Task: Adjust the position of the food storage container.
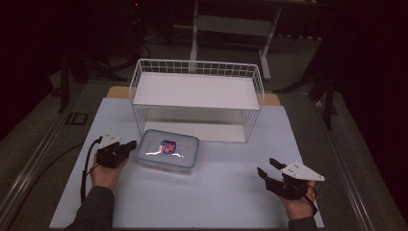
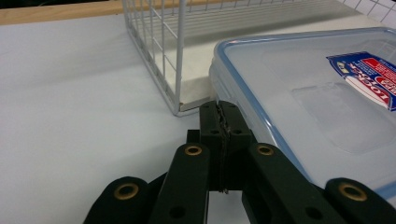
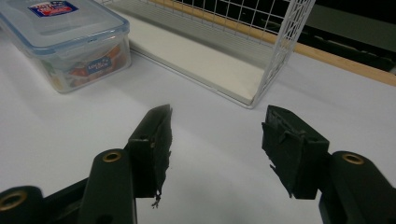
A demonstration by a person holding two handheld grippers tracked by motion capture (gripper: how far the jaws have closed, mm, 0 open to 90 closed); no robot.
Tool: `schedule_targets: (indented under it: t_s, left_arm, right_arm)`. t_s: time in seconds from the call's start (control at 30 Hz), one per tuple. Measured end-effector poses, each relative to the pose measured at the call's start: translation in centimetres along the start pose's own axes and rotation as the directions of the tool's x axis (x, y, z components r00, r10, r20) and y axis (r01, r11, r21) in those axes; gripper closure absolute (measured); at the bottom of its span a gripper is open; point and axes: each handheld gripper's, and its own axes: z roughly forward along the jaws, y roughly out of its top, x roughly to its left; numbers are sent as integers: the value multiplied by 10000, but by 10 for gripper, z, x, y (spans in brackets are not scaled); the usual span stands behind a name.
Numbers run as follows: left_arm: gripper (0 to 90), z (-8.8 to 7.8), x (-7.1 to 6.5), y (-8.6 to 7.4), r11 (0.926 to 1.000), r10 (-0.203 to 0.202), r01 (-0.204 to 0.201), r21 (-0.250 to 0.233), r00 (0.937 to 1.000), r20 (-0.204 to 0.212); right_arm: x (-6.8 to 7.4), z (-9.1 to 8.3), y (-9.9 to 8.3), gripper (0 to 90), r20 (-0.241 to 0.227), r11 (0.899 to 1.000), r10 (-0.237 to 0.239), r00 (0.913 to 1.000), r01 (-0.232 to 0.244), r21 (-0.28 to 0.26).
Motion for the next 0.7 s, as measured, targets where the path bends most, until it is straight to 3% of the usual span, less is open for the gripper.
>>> schedule_targets:
  t_s: [0.17, 0.37, 0.7]
  left_arm:
    - [893, 3, -1, -1, 9999, 109, -111, 127, 9997, 200]
    - [894, 3, -2, -1, 9997, 113, -116, 193, 9998, 156]
    - [894, 2, -22, 0, 9971, 685, -708, 292, 9949, 739]
  right_arm:
    - [-1, -1, 0, 422, -15, 10000, -4, 10000, 4, -31]
    - [-1, -1, 0, 422, -15, 10000, -13, 10000, 13, -42]
    - [0, -1, 0, 422, -33, 10000, -30, 10000, 30, -37]
